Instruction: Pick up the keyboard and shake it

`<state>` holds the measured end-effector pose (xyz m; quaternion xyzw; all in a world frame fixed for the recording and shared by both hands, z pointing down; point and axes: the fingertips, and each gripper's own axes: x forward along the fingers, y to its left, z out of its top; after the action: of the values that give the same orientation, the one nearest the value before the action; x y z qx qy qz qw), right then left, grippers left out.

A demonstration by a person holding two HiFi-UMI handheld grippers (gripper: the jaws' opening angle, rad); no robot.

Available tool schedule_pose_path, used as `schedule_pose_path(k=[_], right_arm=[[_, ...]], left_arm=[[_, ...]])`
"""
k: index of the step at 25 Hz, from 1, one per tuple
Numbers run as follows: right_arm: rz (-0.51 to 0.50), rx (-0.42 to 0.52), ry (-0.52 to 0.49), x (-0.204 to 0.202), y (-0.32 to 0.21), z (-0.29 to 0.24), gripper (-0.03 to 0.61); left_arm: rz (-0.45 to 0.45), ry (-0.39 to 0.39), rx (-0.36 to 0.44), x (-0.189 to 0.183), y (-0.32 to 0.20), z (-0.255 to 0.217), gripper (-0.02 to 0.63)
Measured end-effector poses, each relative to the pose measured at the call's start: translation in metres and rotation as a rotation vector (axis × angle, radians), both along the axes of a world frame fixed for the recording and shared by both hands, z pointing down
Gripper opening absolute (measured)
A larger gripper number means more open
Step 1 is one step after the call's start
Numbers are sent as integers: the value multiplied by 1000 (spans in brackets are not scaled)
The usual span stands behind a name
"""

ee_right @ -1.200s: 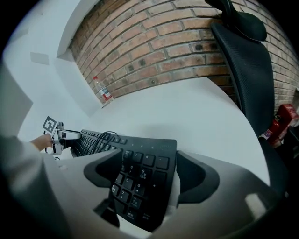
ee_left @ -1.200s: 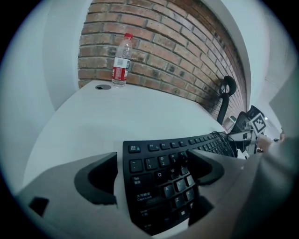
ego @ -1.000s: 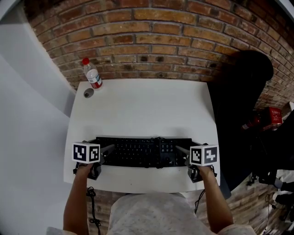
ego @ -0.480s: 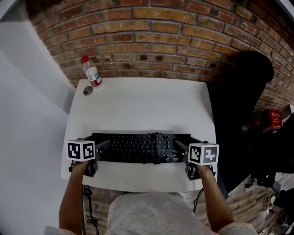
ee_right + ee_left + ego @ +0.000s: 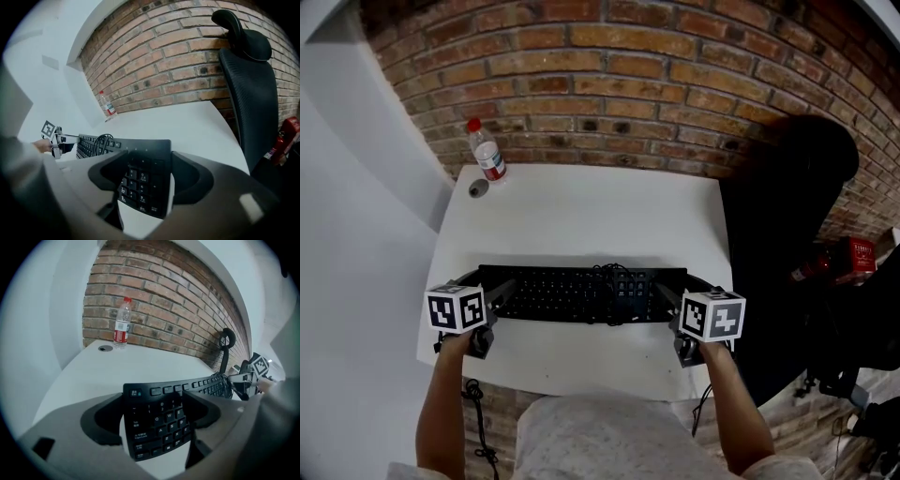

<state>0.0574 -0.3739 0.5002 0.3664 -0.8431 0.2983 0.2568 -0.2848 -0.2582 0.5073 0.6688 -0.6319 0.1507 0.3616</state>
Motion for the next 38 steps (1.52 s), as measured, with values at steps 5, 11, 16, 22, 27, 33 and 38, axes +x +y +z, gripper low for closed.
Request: schedule_pose_path(k=[5,11,16,22,27,33,38], right_arm=[[-21,62,-24,3,-7,-17,296],[-44,128,-80,3,-7,-26,273],[-47,167,-85,8,-5,-22,272],[-41,267,-102,12,4,-26,271],[-30,342,-120,16,15,-31,272],[-12,369,-113,17,31,-33,272],[0,359,-104,20,46,-31,273]], left_arm=[[-7,-33,80,4,-5,-17,385],[-1,-95,181,1,-9,-38,385],[2,-91,190,4,-10,-29,385],[7,-85,221,8,-4,-25,382],[33,-67,260,11,3,-31,382],[81,-63,272,11,13,-35,377],[111,-46,271,13,23,-34,377]])
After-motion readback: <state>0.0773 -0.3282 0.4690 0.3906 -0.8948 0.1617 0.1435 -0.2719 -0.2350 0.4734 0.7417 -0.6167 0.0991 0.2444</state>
